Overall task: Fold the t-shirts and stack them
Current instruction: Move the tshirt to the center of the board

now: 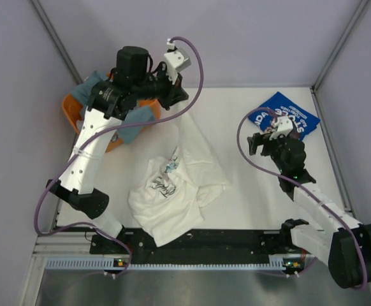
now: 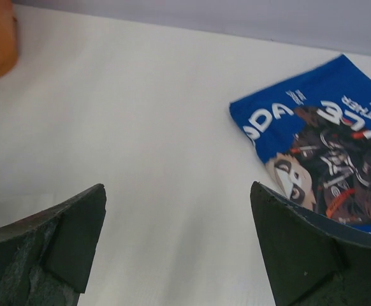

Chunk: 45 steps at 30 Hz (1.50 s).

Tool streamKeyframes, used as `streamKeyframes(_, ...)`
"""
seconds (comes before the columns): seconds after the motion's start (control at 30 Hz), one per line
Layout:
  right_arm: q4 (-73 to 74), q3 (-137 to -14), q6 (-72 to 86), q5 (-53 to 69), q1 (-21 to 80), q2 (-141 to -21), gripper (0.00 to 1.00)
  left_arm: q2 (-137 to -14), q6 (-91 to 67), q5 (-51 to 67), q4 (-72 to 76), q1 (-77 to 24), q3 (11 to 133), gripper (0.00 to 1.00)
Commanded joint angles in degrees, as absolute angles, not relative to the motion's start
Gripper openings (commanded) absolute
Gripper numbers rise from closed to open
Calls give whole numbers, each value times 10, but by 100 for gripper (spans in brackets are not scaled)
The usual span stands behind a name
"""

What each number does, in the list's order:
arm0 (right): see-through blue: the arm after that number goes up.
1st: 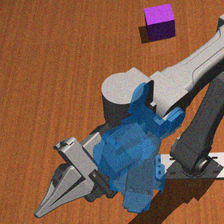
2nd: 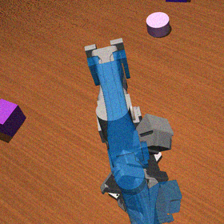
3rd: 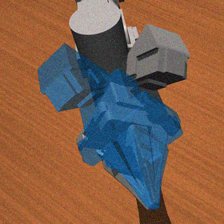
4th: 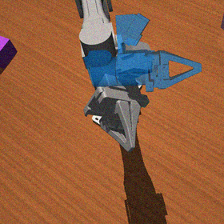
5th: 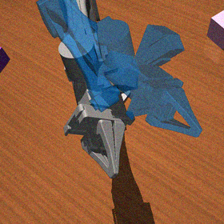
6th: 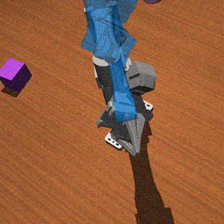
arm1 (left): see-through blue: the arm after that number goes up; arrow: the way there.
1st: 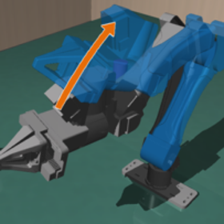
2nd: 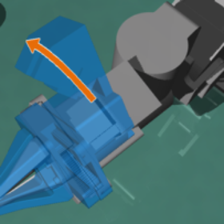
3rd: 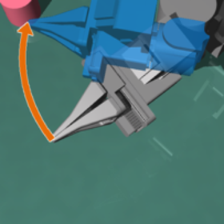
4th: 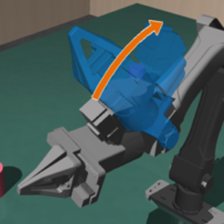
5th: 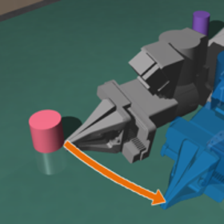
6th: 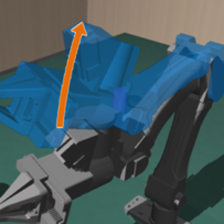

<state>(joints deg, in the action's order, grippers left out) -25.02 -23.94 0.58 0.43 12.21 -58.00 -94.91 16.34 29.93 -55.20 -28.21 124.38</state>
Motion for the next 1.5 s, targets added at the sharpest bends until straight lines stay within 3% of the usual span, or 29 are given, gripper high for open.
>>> streamKeyframes(0.0,-96,-336,44,141,132,-569,91,-906,158,223,-496,-276,1250,0)
streamKeyframes(0.2,-15,-371,120,213,149,-662,89,-868,185,193,-525,-232,1205,0)
streamKeyframes(0.47,-168,-395,195,304,228,-852,86,-814,213,184,-525,-142,1101,0)
streamKeyframes(0.67,-199,-452,211,324,265,-968,86,-785,246,145,-498,-94,981,0)
streamKeyframes(0.93,-199,-472,229,381,272,-1019,79,-767,269,62,-448,-33,912,0)
streamKeyframes(0.97,-182,-475,222,376,276,-1019,79,-767,279,54,-445,-33,904,3)
streamKeyframes(1.03,-110,-489,195,360,286,-1016,79,-771,298,65,-454,-33,897,30)
streamKeyframes(1.07,-84,-493,184,355,292,-1013,79,-771,316,85,-469,-33,897,49)
streamKeyframes(1.1,-62,-492,173,347,297,-1004,79,-769,328,107,-483,-34,897,60)
streamKeyframes(1.13,-48,-487,168,340,301,-996,79,-766,334,128,-498,-35,901,64)
streamKeyframes(1.27,-12,-453,164,317,303,-918,80,-764,347,224,-557,-39,925,68)
streamKeyframes(1.47,78,-421,146,246,303,-807,82,-770,381,282,-617,-112,884,63)
